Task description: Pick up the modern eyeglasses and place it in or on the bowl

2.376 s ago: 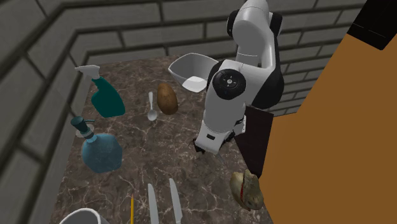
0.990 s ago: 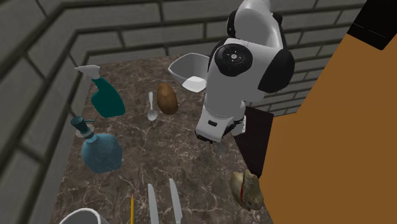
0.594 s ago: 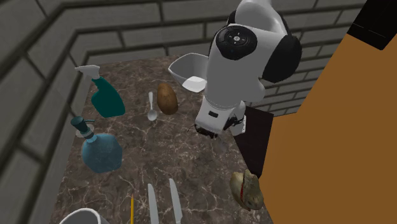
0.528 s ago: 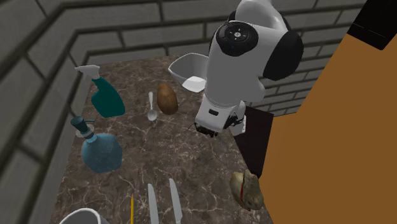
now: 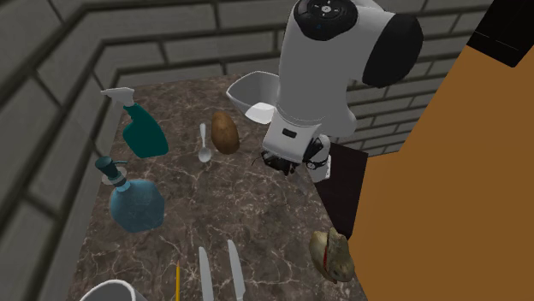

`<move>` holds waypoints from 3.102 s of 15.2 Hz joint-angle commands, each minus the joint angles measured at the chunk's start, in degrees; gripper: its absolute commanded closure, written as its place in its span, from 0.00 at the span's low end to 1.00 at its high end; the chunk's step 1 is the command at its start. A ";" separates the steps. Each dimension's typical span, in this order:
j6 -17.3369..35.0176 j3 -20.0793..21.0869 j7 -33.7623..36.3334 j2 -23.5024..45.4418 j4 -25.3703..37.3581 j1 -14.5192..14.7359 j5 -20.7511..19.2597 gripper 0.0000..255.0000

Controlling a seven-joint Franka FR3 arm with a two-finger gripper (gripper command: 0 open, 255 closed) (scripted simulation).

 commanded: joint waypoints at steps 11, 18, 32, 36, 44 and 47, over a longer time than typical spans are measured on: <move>-7.71 -0.59 -2.09 -0.41 7.45 -0.48 -0.64 1.00; -8.29 -2.93 -6.30 -14.07 -5.04 -2.10 -3.64 1.00; -15.55 -9.30 -17.80 -36.59 -17.96 -5.70 -13.63 1.00; -18.46 -11.53 -21.96 -41.85 -19.19 -6.54 -17.67 1.00; -19.70 -14.43 -25.90 -49.17 -23.86 -7.54 -22.73 1.00; -18.35 -14.86 -25.31 -51.01 -27.08 -7.78 -23.03 1.00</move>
